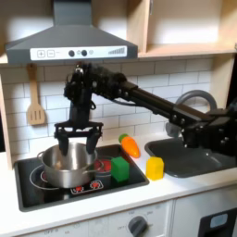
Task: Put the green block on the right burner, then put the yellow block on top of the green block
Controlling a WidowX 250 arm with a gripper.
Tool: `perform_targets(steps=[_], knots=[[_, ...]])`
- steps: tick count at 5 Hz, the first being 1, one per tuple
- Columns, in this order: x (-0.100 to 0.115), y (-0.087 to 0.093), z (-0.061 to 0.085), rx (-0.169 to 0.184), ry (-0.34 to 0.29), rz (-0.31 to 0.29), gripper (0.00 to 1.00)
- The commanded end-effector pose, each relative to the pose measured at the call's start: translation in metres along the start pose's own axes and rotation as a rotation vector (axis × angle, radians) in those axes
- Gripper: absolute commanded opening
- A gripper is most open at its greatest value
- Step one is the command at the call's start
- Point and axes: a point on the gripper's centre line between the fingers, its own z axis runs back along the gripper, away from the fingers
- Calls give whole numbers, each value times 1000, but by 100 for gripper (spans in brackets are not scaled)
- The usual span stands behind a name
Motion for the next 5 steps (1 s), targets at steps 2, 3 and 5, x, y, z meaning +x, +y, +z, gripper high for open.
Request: perform_targets(steps=[2,3,5], knots=[[13,6,-23,-15,42,51,100],[19,9,-25,-20,42,72,100],[21,11,-39,-30,94,113,100]])
